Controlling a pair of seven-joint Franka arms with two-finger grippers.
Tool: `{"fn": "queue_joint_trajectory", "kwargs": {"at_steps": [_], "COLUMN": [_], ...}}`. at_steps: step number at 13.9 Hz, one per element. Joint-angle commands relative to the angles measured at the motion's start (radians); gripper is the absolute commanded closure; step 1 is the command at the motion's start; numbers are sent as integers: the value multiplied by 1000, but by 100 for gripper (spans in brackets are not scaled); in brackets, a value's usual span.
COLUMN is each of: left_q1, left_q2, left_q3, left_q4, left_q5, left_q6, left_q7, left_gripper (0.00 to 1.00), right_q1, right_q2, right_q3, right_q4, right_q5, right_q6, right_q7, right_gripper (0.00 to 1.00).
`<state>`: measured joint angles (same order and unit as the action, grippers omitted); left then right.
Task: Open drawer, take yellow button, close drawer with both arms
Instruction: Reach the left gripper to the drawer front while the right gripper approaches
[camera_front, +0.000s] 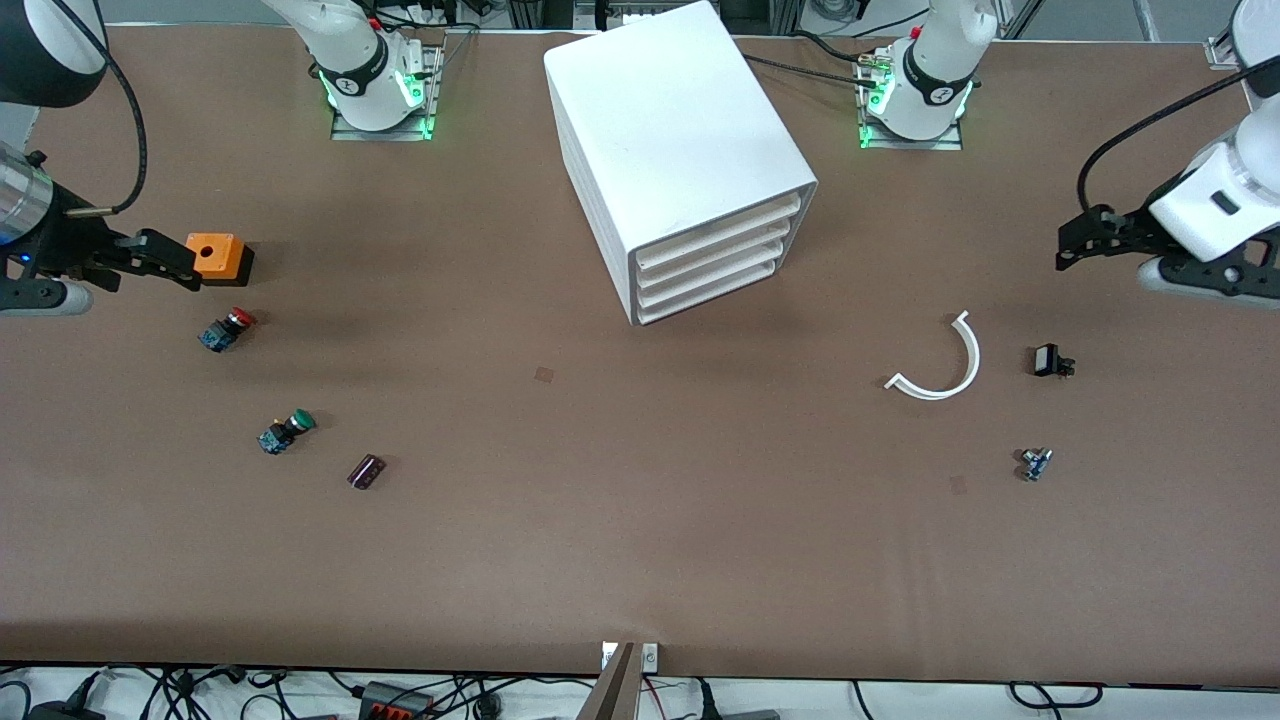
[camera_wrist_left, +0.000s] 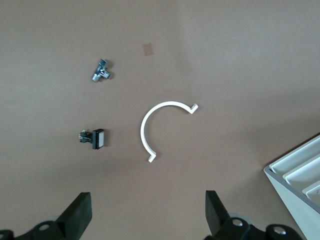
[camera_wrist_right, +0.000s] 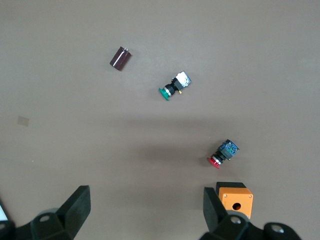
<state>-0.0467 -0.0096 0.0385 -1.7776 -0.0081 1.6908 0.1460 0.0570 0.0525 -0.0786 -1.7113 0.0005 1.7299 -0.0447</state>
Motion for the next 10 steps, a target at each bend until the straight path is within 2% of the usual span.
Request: {"fn": "queue_joint_trajectory", "kwargs": {"at_steps": [1,4,6,10], "left_q1": [-4,-6,-6,10], "left_q2": [85,172,226,328], "left_q3": [-55,-129,-137,-137], "left_q4": [56,60,58,35], "left_q5": [-1,-42,-221,-569], "left_q6": [-58,-106,-121,-160], "left_q7": [24,27,68,353], "left_gripper": [0,0,0,0], "right_q1": [23,76,110,190], "right_q2": [33,56,58,84], "right_q3": [2,2,2,2], "right_q4": [-10,-8,-1,28], "right_q5": [1,1,4,76], "right_q6": [13,19,22,34], "right_q7": [-7,5,8,8], "right_gripper": [0,0,0,0]}}
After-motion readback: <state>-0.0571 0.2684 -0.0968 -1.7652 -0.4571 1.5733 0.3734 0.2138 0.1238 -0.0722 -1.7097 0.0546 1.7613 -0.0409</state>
